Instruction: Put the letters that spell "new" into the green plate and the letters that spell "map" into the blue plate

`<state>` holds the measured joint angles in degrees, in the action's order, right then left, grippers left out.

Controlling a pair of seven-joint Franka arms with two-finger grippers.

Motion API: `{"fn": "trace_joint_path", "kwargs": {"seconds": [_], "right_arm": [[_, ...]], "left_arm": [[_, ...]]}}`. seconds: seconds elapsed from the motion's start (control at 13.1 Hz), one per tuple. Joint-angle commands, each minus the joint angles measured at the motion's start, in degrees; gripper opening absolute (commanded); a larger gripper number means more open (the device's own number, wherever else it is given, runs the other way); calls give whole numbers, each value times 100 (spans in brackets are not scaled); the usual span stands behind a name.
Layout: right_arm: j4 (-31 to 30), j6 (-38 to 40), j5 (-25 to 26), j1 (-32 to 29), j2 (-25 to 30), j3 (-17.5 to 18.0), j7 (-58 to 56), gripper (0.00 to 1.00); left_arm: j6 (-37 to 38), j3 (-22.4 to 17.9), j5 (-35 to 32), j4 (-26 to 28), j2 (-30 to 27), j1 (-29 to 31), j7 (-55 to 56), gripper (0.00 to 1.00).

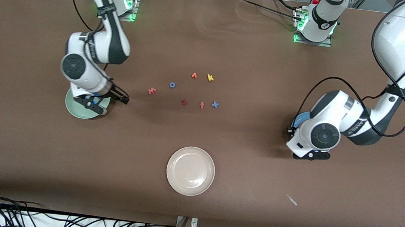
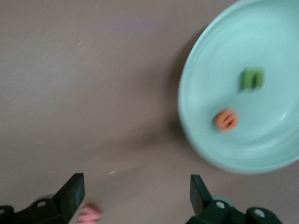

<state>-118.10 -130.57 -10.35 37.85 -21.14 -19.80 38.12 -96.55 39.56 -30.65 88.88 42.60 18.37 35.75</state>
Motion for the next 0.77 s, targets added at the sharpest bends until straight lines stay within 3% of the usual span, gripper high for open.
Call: {"fn": "trace_joint_path", "kwargs": {"seconds": [0.0,0.08,0.15,0.31,0.54,0.69], "right_arm": [[-37,-144,-55,353,5,-33,1247,100],[-37,-153,-64,467,-4,-33,1668,100],[-37,-153,-64,608,-39,-33,2055,100],[-29,-353,-64,758,-48,-24,3100,100],[-63,-861,-2,1266,-381,-50,4208,100],[-108,-1163,24,1487,-479,-50,4703,100]], "left_arm": [[-205,-123,-361,85,222,105,-358,14],[-319,-193,-362,85,301,140,-454,14],[-372,-264,-362,85,345,141,-481,31],[-373,-282,-354,77,328,149,-490,100],[-198,-273,-310,-46,84,167,-473,100],[397,-256,-257,-404,-216,167,-499,100]]}}
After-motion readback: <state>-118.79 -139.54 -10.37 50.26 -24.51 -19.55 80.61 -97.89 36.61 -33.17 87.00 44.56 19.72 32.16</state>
